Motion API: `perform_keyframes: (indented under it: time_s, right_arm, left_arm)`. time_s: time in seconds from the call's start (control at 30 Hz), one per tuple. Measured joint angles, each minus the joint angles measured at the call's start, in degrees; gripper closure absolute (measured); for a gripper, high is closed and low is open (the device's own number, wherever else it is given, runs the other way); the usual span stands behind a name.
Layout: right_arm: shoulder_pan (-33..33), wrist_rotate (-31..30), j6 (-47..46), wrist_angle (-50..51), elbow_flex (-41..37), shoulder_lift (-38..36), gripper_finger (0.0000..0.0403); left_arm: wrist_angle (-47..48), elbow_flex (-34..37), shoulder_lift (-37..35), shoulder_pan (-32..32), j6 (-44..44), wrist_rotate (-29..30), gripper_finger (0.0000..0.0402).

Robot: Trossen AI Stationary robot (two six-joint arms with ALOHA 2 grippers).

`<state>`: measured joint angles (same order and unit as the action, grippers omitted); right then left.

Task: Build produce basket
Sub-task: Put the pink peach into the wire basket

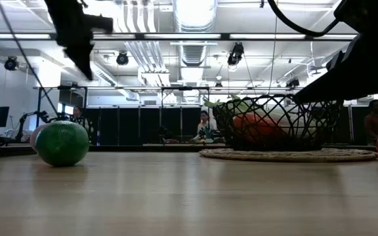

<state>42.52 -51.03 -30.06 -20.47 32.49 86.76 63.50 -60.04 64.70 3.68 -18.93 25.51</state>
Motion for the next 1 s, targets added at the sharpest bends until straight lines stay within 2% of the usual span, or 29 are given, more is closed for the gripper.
perform_keyframes:
  time_s: [0.2, 0.4, 0.57, 0.8, 1.0]
  right_arm:
    - [0.3, 0.4, 0.0, 0.0, 0.0, 0.0, 0.0346]
    - [0.8, 0.4, 0.0, 0.0, 0.0, 0.0, 0.0346]
    - [1.3, 0.4, 0.1, 0.0, 0.0, 0.0, 0.0346]
    - [1.5, 0.4, 0.1, 0.0, 0.0, 0.0, 0.0346]
    - [1.5, 0.4, 0.1, 0.0, 0.0, 0.0, 0.0346]
  left_arm:
    - [14.5, -4.1, 13.1, 2.7, -0.4, -1.7, 0.0094]
    - [19.1, -1.8, 22.4, 7.9, -0.2, -3.9, 0.0025]
    - [19.4, 0.3, 27.4, 10.9, 3.0, -3.1, 0.0011]
    - [19.6, 2.4, 31.3, 11.3, 6.5, 5.9, 0.0011]
    - [19.4, 2.7, 32.1, 11.5, 9.8, 5.3, 0.0011]
